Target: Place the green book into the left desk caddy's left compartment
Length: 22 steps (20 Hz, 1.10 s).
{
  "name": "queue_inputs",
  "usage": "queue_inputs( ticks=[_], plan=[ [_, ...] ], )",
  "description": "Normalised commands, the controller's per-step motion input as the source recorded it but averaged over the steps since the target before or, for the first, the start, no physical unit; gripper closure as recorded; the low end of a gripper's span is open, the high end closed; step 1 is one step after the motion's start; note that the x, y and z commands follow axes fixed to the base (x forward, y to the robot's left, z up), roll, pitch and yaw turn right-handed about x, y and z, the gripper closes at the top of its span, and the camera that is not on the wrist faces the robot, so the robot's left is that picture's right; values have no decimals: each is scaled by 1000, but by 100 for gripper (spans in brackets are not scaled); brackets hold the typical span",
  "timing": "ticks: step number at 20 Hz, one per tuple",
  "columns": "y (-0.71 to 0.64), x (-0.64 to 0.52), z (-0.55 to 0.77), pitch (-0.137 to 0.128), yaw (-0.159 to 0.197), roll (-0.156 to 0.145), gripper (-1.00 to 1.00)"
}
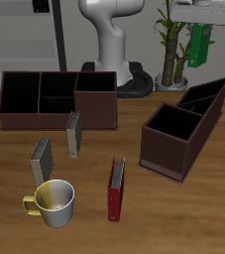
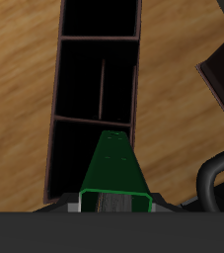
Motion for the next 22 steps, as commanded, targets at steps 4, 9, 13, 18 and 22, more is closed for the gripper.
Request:
queue_inputs(
  ticks=[4,9,13,18,22],
  plan=[
    [193,-1,-109,30,-10,46,100],
    [136,39,-93,17,0,32,100],
    [10,77,-95,5,6,19,100],
    [61,135,-160,31,2,7,100],
    [90,91,-163,18,20,17,100]
  ],
)
